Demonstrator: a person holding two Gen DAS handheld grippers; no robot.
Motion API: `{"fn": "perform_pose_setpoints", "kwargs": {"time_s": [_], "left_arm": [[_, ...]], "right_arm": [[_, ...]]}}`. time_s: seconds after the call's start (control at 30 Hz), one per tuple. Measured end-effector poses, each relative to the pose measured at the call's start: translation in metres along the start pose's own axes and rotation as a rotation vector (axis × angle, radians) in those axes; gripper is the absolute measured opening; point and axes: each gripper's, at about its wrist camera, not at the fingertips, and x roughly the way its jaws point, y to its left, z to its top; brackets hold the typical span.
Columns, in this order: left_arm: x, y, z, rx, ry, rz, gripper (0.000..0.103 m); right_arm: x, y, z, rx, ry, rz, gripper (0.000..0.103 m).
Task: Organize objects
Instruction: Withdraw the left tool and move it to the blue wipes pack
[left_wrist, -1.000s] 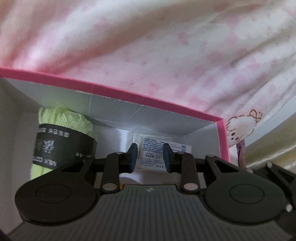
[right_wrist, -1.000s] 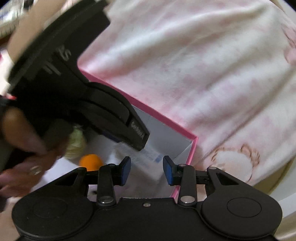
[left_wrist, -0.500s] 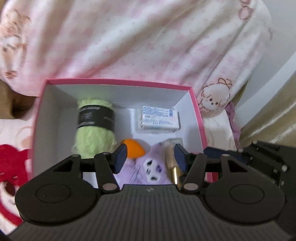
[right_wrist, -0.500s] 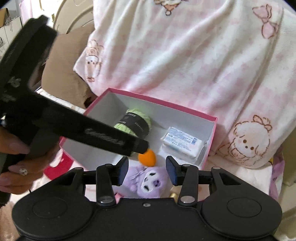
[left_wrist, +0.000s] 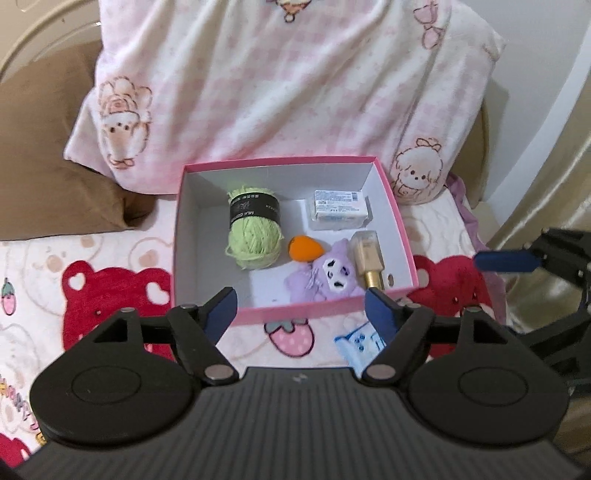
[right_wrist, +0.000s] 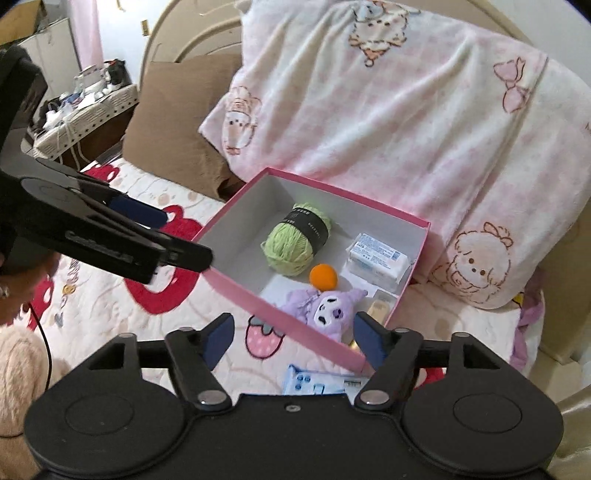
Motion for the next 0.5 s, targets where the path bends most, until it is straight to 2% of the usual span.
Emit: {"fn": "perform_pose_setpoints", "kwargs": {"time_s": [0.13, 0.23, 0.3, 0.4, 0.5], "left_arm": [[-0.022, -0.004, -0.018, 0.001, -0.010, 0.007, 0.079], [-0.030, -0.008, -0.034, -0.016, -0.017, 0.055, 0.079], [-0.029, -0.010, -0.044, -0.032, 0.001, 0.054, 0.079], [-0.018, -0.014, -0.061, -0.065, 0.048, 0.004, 0.079], [-0.002, -0.023, -0.078, -0.076, 0.068, 0.003, 0.079]], "right_arm": [[-0.017, 0.002, -0.013, -0.019, 0.014, 0.008, 0.078], [-0.025, 0.001, -0.025, -0.018, 0.024, 0.020, 0.084], [-0.027, -0.001, -0.033, -0.014, 0.036, 0.030, 0.084], [-0.025, -0.005, -0.047, -0.008, 0.054, 0.046, 0.084], [-0.019, -0.010, -0.062, 0.002, 0.071, 0.061, 0.084]]}}
